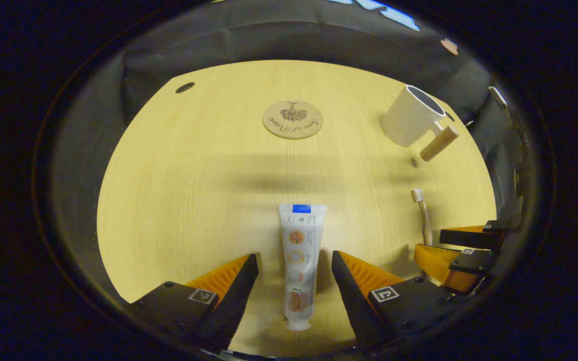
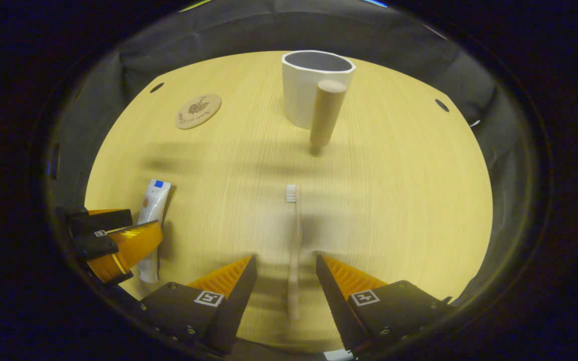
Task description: Put the toothbrush and toothpaste on the desktop into the cup, then pick up the cup and place it on the coaster on the desktop.
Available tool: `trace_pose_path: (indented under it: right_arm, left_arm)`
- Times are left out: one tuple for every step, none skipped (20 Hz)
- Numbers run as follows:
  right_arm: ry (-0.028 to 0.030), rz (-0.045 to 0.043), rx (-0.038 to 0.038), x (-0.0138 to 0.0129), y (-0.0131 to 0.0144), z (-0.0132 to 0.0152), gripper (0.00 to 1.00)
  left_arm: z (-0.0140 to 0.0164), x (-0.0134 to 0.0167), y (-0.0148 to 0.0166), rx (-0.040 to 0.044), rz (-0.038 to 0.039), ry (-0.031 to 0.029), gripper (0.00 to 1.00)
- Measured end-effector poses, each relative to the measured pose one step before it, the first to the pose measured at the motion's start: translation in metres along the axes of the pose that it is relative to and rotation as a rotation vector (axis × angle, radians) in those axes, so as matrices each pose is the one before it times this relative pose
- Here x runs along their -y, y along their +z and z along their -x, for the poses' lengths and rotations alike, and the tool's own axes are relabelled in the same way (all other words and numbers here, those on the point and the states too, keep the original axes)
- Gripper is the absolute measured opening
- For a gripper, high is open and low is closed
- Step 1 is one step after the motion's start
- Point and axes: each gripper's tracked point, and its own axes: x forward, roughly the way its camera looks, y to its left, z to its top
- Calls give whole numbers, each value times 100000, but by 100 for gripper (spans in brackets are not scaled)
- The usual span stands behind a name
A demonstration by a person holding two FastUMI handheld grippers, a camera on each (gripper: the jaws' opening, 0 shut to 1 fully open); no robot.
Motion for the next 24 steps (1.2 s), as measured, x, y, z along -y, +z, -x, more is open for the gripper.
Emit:
trace_pose_path:
  right_arm:
    - [-679, 350, -1714, 129, -229, -243, 75]
    - [128, 569, -1268, -149, -47, -225, 72]
    - [-132, 761, -1083, -16, -152, -52, 71]
    - [-1445, 206, -502, 211, 6, -82, 70]
    - [598, -173, -1266, -216, -252, -178, 53]
    - [1119, -426, -1418, -457, -388, -45, 49]
    - [-2134, -243, -371, 379, 198, -53, 51]
    - [-569, -1173, 528, 3, -95, -84, 41]
    - [280, -22, -620, -70, -85, -157, 29]
    - [277, 511, 293, -39, -18, 293, 29]
    - [-2178, -254, 890, 475, 68, -164, 34]
    - [2234, -1999, 104, -286, -53, 5, 21]
    - [2120, -953, -241, -242, -14, 157, 8]
    - [1178, -601, 402, -33, 144, 5, 12]
    - [888, -216, 157, 24, 3, 160, 12]
    - [-448, -1168, 1419, 343, -329, 242, 12]
    - [1404, -1173, -827, -333, 286, 653, 6]
    - [693, -230, 505, 46, 16, -922, 8]
    - [330, 153, 476, 42, 136, -94, 8]
    - [321, -23, 563, -75, 3, 38, 8]
    - [595, 385, 398, -3, 90, 32, 8]
    - [133, 132, 854, -78, -4, 132, 8]
    - [429, 187, 1181, -51, 197, 159, 7]
    - [9, 462, 1555, -85, 140, 183, 7]
  left_arm:
    - [-199, 67, -67, -894, -244, -377, 95]
    - [-105, 79, -93, -774, -219, -89, 100]
    - [-104, 7, -36, -549, -271, -84, 99]
    - [-99, -69, -106, -315, -87, -99, 99]
    - [-175, 28, -167, -596, 603, -356, 94]
    - [-70, 5, -242, -814, 462, -141, 87]
    - [-101, -213, -338, -1458, 454, 137, 83]
    - [-62, -443, -590, -2403, -257, 1893, 79]
    - [-110, -333, 108, 599, -607, 641, 75]
    - [153, -42, 63, 312, -269, 54, 75]
    - [-3, -274, 5, -199, 87, 550, 63]
    - [42, 72, 57, 343, 3, -394, 66]
    - [2, -37, -111, -514, -1073, -268, 63]
    - [-36, 140, 104, 791, -920, -242, 58]
    - [-111, -117, 88, 119, -128, 83, 53]
    - [108, -138, 15, 797, -1570, 650, 48]
    - [69, 0, 315, 1162, -522, -93, 45]
    - [82, 77, -80, -28, -346, -151, 41]
    - [-31, -15, 451, 2502, 1139, -527, 37]
    - [113, 153, -26, 518, 313, -1295, 36]
    - [35, -160, 161, 1428, 488, 317, 31]
    - [49, 32, 238, 1532, 198, -674, 30]
    - [178, -50, 198, 679, 107, -501, 29]
    - [258, -98, -79, 981, 133, -822, 24]
